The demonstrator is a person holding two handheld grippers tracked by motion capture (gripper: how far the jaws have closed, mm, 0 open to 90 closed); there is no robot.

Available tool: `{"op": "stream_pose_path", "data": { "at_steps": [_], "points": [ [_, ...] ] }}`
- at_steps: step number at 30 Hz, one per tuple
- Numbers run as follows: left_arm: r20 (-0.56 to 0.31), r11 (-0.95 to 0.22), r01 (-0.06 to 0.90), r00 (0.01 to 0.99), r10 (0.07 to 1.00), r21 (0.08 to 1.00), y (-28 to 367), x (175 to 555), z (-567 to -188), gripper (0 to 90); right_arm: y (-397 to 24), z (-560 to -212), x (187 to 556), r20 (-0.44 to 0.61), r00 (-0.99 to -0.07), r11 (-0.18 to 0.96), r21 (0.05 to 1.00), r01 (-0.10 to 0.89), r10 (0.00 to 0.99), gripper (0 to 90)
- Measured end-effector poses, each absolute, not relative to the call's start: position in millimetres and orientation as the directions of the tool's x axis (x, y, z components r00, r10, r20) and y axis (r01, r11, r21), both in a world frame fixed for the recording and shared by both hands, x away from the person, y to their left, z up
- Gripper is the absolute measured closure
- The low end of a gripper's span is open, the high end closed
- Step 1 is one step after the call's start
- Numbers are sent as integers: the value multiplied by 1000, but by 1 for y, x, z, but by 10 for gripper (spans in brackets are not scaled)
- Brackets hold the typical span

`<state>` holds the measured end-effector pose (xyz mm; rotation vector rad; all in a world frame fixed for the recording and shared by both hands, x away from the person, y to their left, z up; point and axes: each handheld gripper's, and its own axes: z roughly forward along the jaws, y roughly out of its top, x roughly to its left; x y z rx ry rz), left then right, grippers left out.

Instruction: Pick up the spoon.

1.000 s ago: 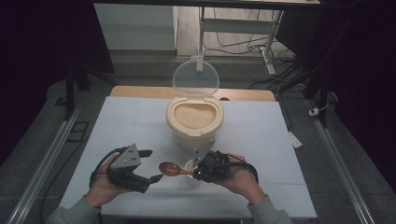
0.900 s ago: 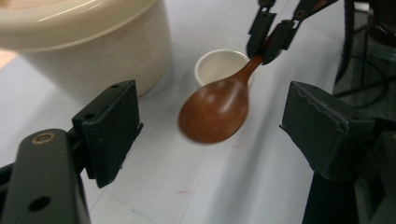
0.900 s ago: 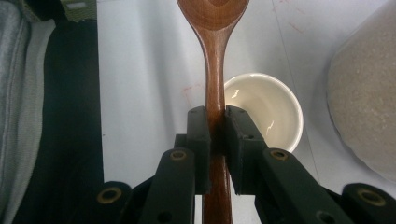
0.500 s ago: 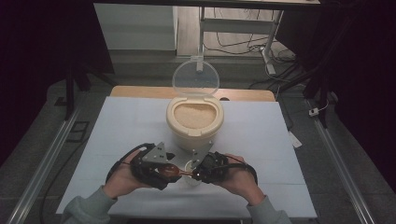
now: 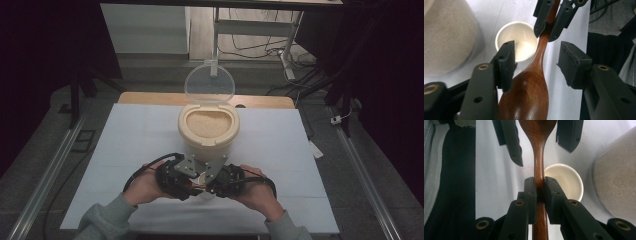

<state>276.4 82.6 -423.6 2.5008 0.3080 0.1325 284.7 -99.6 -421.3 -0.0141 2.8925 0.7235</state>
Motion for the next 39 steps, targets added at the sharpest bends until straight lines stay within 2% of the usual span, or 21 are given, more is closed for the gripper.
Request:
{"op": "stream_pose_path", "data": {
  "at_steps": [7,10,11,17,20,21,22,26,28,33,35,36,38,39],
  "points": [
    [30,-820,165,976,216,549,77,280,-429,562,-99,-421,283,-164,-986,880,469,-79,-1,803],
    [43,-833,148,979,201,534,74,279,-431,617,-98,-420,280,-182,-983,878,469,-96,-11,803],
    [54,-838,144,978,201,526,74,279,-432,677,-98,-418,278,-187,-982,882,458,-106,-21,803],
    [49,-851,122,984,170,510,68,275,-440,761,-96,-421,276,-212,-975,885,440,-149,-59,802],
    [53,-860,111,986,158,498,66,275,-443,772,-95,-424,276,-216,-974,888,430,-160,-71,801],
    [75,-885,69,990,116,461,67,278,-441,772,-95,-424,276,-216,-974,888,430,-160,-71,801],
    [49,-851,121,984,170,511,65,274,-446,777,-95,-425,276,-220,-974,894,422,-152,-62,800],
    [66,-839,120,981,181,531,67,275,-445,784,-97,-424,277,-213,-976,883,449,-135,-41,778],
    [93,-836,121,975,201,535,70,275,-443,790,-105,-417,278,-213,-976,857,509,-80,36,693],
    [119,-802,140,960,253,580,81,278,-440,797,-125,-403,285,-205,-957,740,672,16,206,551],
    [130,-781,148,951,282,607,86,277,-438,798,-133,-399,287,-192,-944,691,721,50,269,518],
    [130,-781,148,951,282,607,86,277,-438,798,-133,-399,287,-192,-944,691,721,50,269,518],
    [139,-770,149,945,295,620,89,277,-437,799,-146,-394,289,-169,-919,607,789,90,355,479],
    [139,-764,151,943,301,628,90,277,-437,799,-146,-394,289,-169,-919,607,789,90,355,479]
  ]
}}
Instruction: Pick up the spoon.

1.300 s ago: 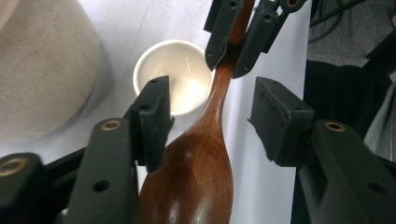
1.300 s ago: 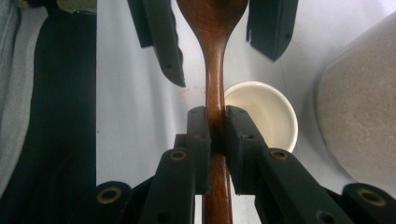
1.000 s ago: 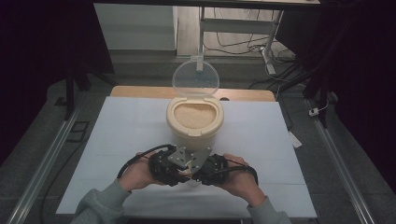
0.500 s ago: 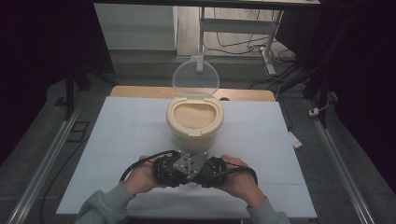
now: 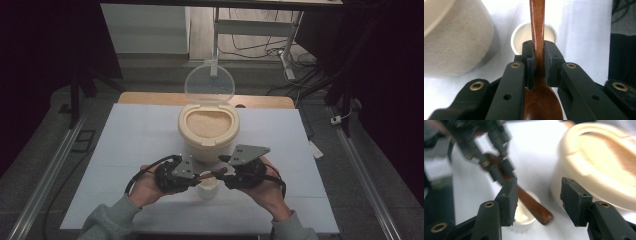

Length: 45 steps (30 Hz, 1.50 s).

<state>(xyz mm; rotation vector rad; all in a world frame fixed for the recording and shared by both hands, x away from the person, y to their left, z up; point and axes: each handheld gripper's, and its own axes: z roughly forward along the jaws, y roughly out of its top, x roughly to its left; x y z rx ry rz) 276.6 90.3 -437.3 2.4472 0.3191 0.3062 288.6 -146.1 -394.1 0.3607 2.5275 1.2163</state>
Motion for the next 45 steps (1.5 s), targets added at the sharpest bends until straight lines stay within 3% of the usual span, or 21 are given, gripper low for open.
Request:
{"op": "stream_pose_path", "data": {
  "at_steps": [7,12,15,29,34,45],
  "points": [
    [157,-734,150,930,331,663,95,274,-435,800,-170,-391,286,-84,-846,450,872,193,527,384],
    [160,-714,146,926,343,684,96,273,-432,800,-195,-396,281,27,-795,313,911,269,605,369],
    [161,-706,145,924,347,693,95,273,-432,800,-204,-400,282,40,-770,295,910,292,637,333],
    [189,-651,137,895,404,746,97,271,-428,800,-188,-414,276,29,-743,272,920,281,669,280],
    [188,-636,137,890,416,759,97,271,-427,800,-179,-419,274,72,-740,236,923,304,669,284],
    [211,-624,113,882,421,773,87,266,-429,800,-161,-425,272,147,-744,163,931,326,651,385]
  ]
}}
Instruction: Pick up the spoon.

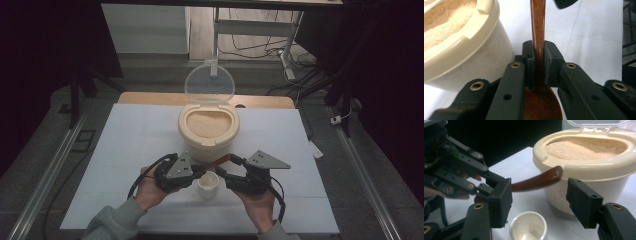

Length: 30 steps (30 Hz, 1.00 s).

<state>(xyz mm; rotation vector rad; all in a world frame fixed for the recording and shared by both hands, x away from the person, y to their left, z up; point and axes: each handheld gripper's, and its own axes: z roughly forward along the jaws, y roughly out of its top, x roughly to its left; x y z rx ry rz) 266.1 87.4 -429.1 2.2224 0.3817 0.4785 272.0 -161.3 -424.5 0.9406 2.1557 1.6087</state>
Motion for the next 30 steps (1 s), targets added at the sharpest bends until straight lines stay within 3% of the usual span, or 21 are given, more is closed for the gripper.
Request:
{"op": "stream_pose_path", "data": {
  "at_steps": [16,22,30],
  "points": [
    [246,-634,85,876,415,768,81,262,-431,800,-155,-425,271,197,-722,79,941,329,663,586],
    [252,-638,80,876,412,766,81,262,-431,800,-159,-423,271,235,-761,32,948,318,605,714],
    [274,-648,63,872,406,759,80,260,-432,801,-157,-420,268,248,-815,6,956,295,524,821]
  ]
}}
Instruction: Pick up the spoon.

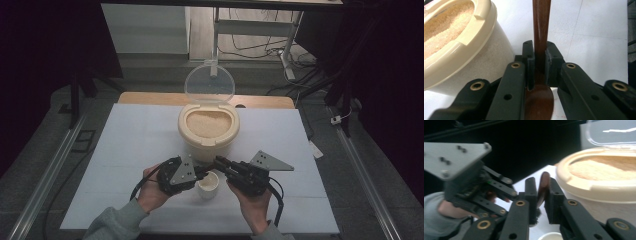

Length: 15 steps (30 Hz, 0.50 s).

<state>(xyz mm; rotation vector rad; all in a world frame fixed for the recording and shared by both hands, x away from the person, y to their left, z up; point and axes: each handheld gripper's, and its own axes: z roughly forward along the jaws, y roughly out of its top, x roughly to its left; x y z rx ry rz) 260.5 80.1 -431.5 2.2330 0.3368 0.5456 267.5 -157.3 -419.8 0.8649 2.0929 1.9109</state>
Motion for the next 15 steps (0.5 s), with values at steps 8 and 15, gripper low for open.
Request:
{"op": "stream_pose_path", "data": {
  "at_steps": [8,15],
  "points": [
    [223,-599,83,881,417,796,83,260,-430,717,-160,-417,266,226,-837,-10,967,254,498,834],
    [118,-510,184,856,503,840,106,255,-434,405,-175,-410,267,235,-834,-69,970,233,500,835]
  ]
}}
